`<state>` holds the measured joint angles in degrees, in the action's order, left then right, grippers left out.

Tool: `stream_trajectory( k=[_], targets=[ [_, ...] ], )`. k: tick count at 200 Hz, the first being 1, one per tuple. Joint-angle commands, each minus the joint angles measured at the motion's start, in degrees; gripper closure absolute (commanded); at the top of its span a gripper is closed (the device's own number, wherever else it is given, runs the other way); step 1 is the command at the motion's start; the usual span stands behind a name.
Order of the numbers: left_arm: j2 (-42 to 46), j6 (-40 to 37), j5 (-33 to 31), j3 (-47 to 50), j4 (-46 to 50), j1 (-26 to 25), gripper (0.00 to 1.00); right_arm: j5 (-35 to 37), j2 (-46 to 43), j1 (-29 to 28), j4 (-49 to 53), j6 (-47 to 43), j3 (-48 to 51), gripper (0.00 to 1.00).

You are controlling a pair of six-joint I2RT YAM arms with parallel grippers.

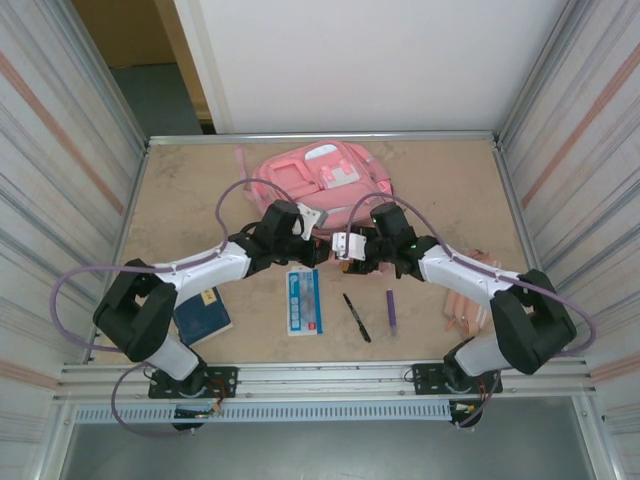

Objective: Pack the student bag

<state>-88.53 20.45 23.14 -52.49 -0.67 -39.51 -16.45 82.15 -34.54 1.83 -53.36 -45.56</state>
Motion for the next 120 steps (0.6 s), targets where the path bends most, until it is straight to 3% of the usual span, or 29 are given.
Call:
stream_trajectory(
  k=[1, 22, 48, 80, 120],
  targets=[
    [1.6, 0.2, 3.0, -0.9, -3.4, -0.5, 1.0, 8.2, 3.0, -1.6, -1.9, 1.7, -2.4, 0.43],
    [3.8, -1.1, 1.3, 0.9, -2.3, -0.1, 1.0, 10.4, 4.2, -3.6, 1.4, -1.5, -3.6, 0.78],
    [7.0, -2.8, -3.6, 3.5, 1.9, 4.5, 1.0, 10.0, 1.9, -4.4, 2.6, -3.7, -2.2, 0.99],
    [7.9, 1.3, -0.4, 9.2, -1.8, 18.2, 1.0, 7.0, -2.8, -3.3, 3.9, -3.7, -2.0, 1.0],
    [3.4, -0.3, -2.5, 5.2, 2.9, 27.5, 1.0, 0.8, -7.7, -2.9, 12.2, -9.3, -3.6, 1.0]
  ],
)
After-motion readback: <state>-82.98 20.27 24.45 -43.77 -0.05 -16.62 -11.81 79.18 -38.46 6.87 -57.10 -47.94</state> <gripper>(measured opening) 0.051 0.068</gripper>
